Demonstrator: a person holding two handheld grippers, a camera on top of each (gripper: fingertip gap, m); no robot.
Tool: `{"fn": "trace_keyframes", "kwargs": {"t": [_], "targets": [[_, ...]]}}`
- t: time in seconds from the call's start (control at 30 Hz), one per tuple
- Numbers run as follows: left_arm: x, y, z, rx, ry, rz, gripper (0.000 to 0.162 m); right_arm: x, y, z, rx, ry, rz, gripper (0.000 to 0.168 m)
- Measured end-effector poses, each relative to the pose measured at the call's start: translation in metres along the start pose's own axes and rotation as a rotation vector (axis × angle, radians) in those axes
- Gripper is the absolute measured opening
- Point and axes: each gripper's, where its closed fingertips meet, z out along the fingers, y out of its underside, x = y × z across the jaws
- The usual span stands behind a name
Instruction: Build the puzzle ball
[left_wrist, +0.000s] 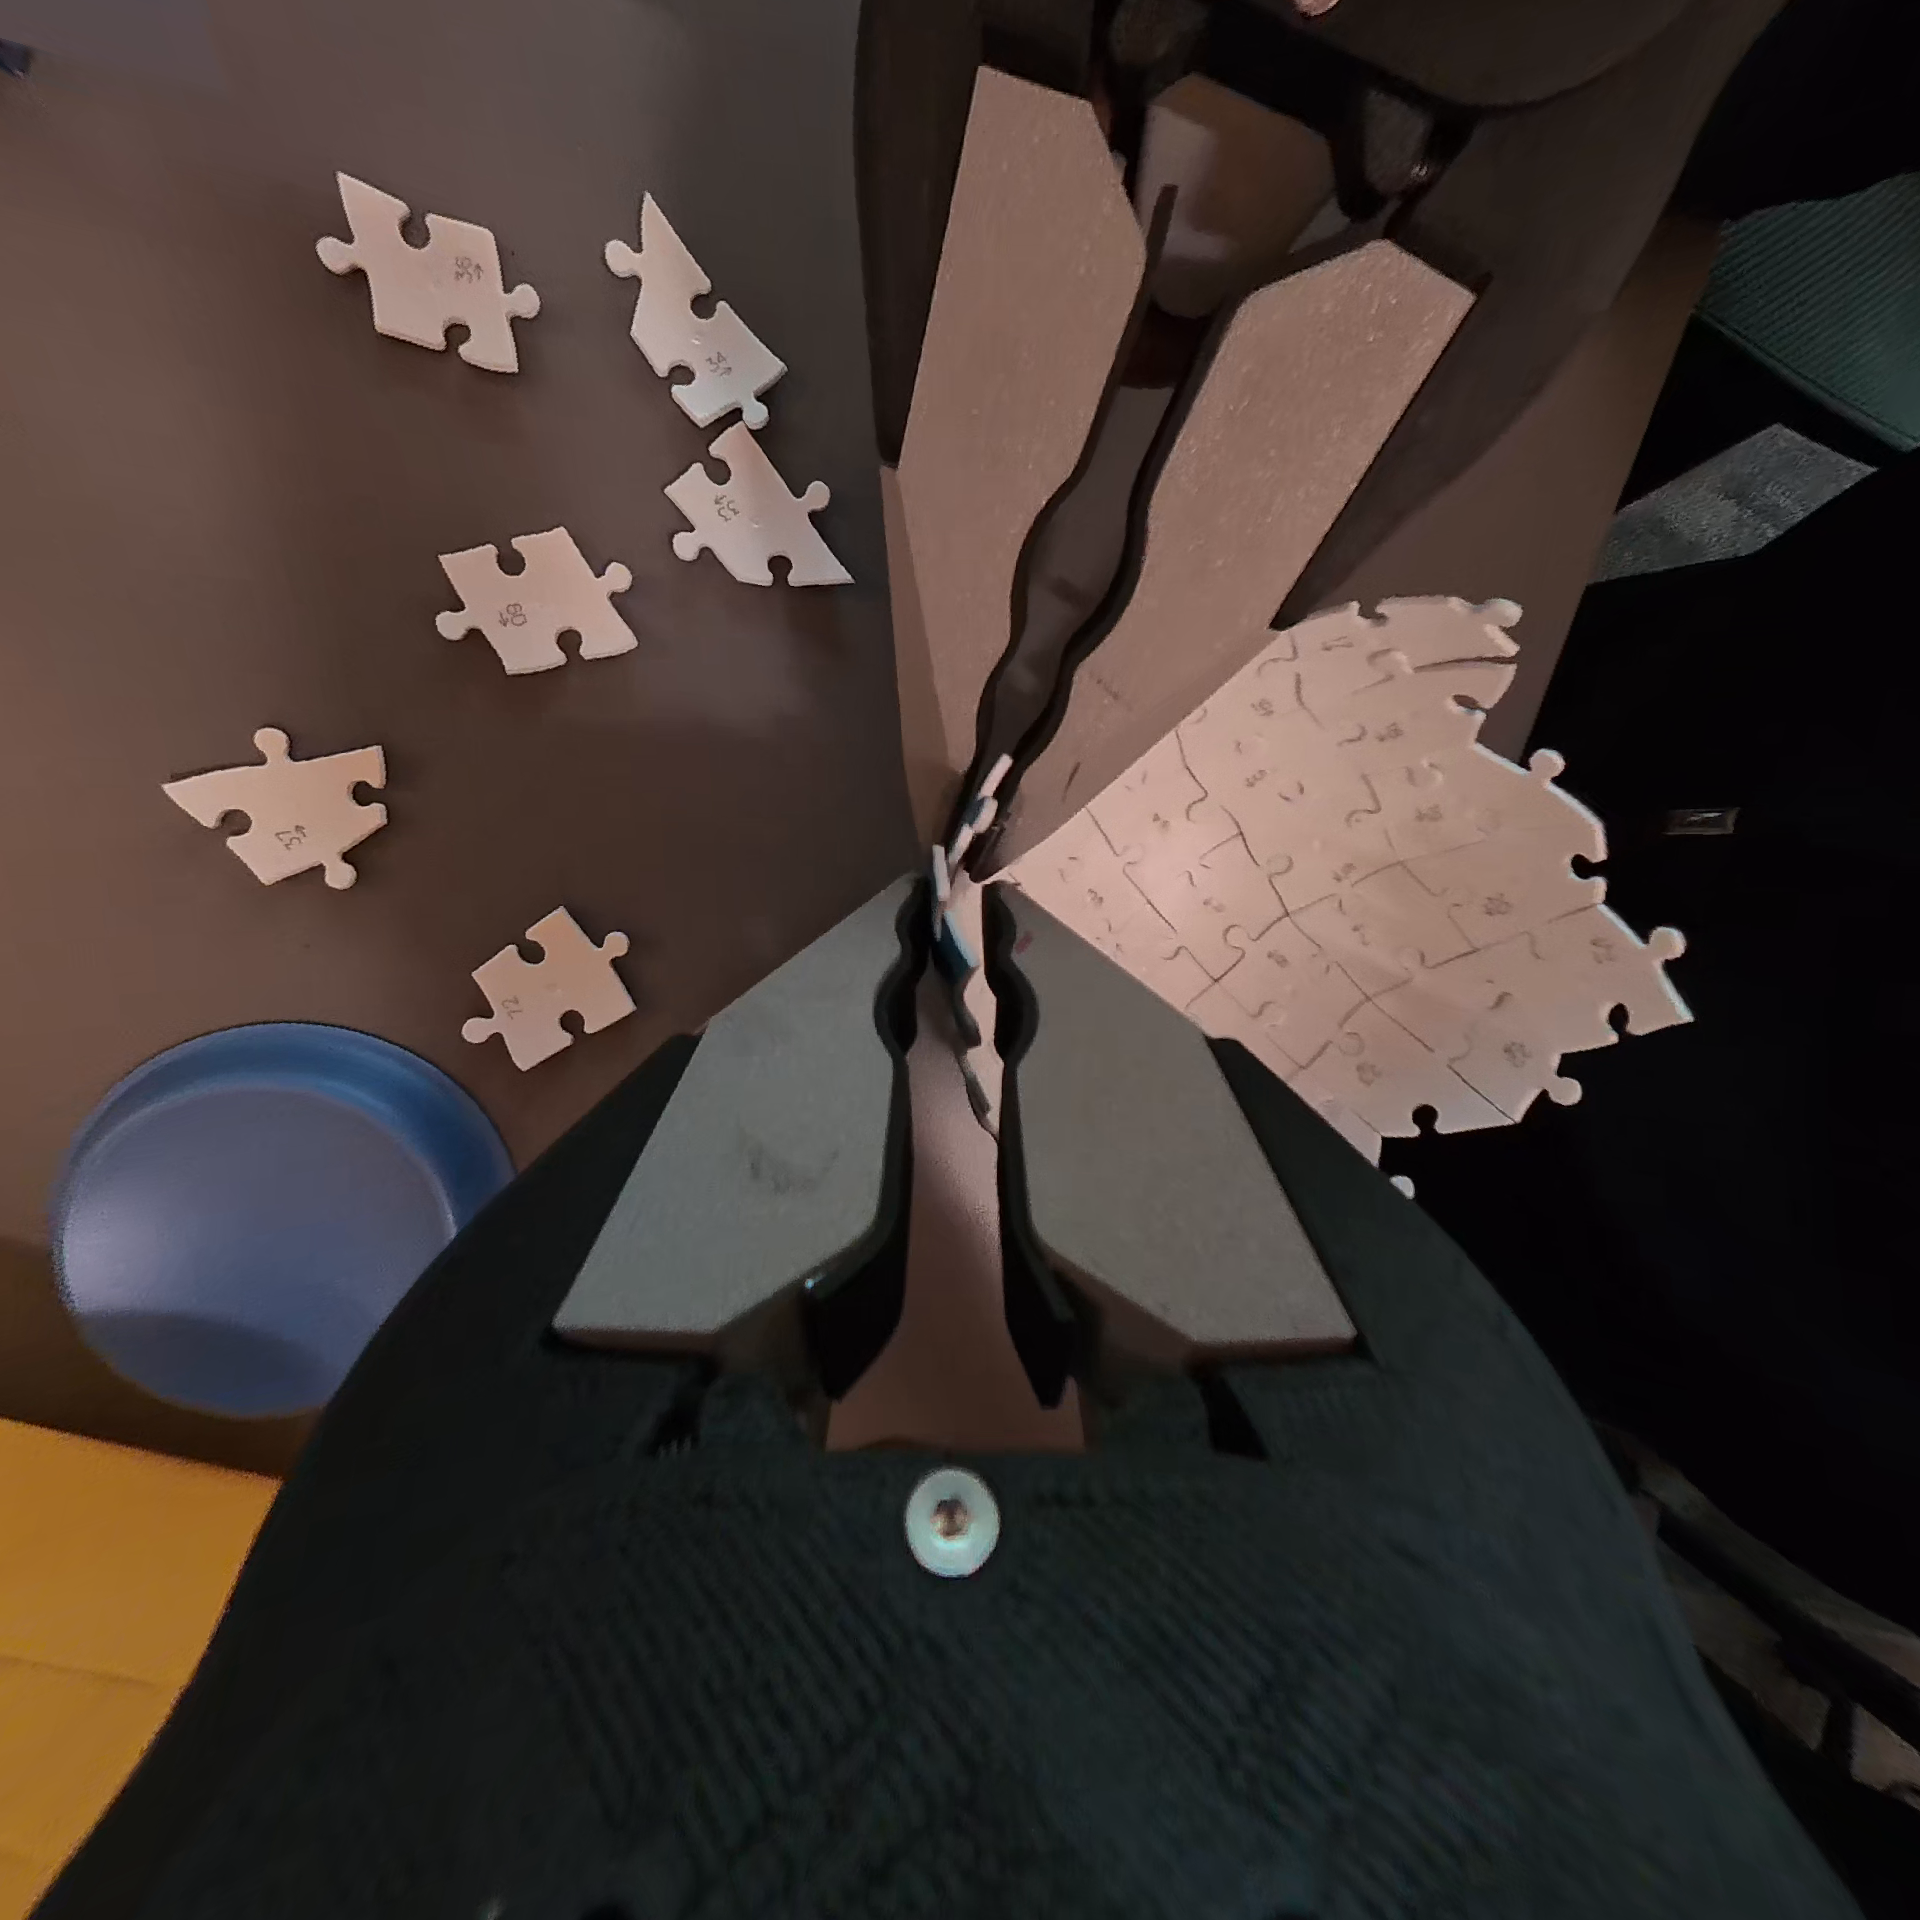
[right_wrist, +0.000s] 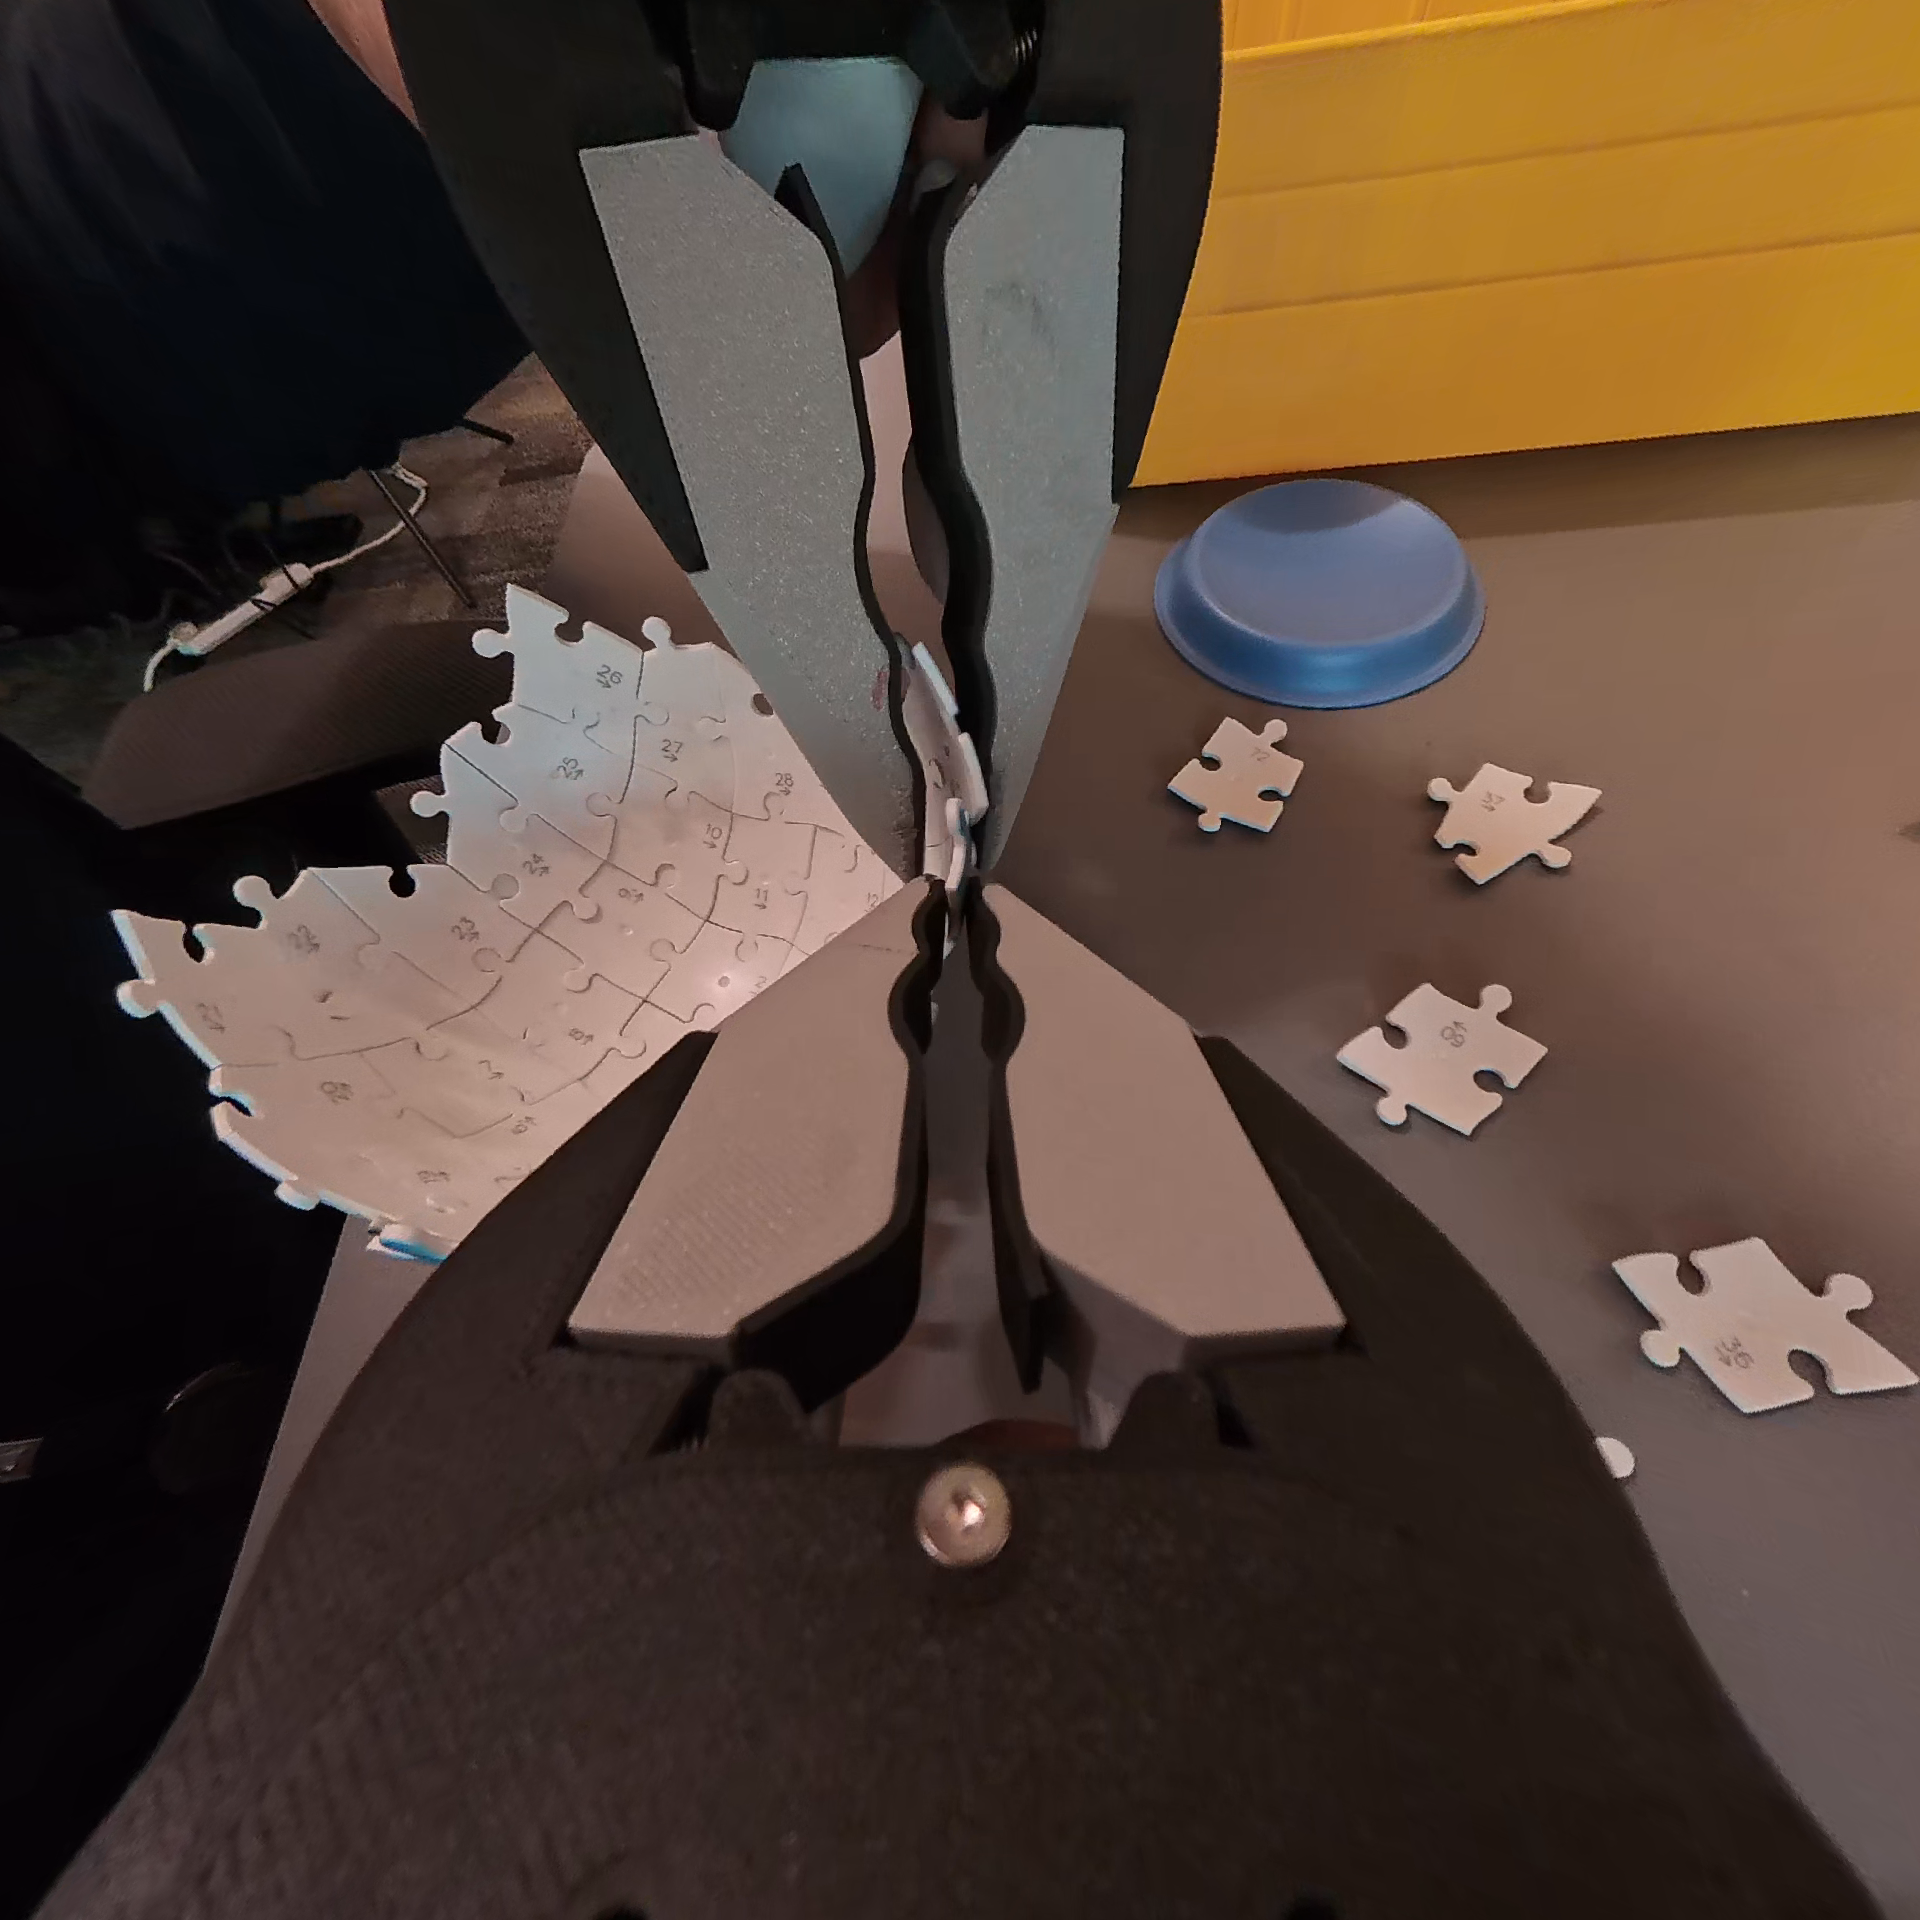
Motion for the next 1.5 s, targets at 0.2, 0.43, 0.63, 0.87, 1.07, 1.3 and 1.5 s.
{"fn": "trace_keyframes", "kwargs": {"t": [0.2,0.43,0.63,0.87,1.07,1.3,1.5], "targets": [[0.001,-0.002,-0.003,-0.028,-0.005,0.008,0.006,-0.001,-0.001,-0.001,0.004,-0.003,-0.002,0.0],[-0.001,0.0,-0.006,-0.03,-0.01,-0.003,0.005,0.0,0.0,-0.001,-0.002,0.003,-0.005,0.0],[0.0,-0.004,-0.012,-0.016,-0.014,-0.004,0.006,0.0,-0.001,-0.001,0.001,0.005,-0.008,0.0],[0.001,-0.007,-0.013,-0.027,-0.024,0.004,0.008,0.0,-0.002,-0.001,0.005,0.004,-0.004,0.0],[0.002,-0.009,-0.015,-0.041,-0.022,-0.007,0.008,-0.001,-0.002,-0.001,0.004,0.007,-0.007,0.0],[0.003,-0.01,-0.016,-0.088,-0.01,-0.013,0.009,-0.002,-0.004,-0.001,0.002,0.014,-0.022,0.0],[0.003,-0.011,-0.016,-0.151,-0.01,-0.005,0.008,-0.002,-0.004,-0.001,-0.007,0.024,-0.026,0.0]]}}
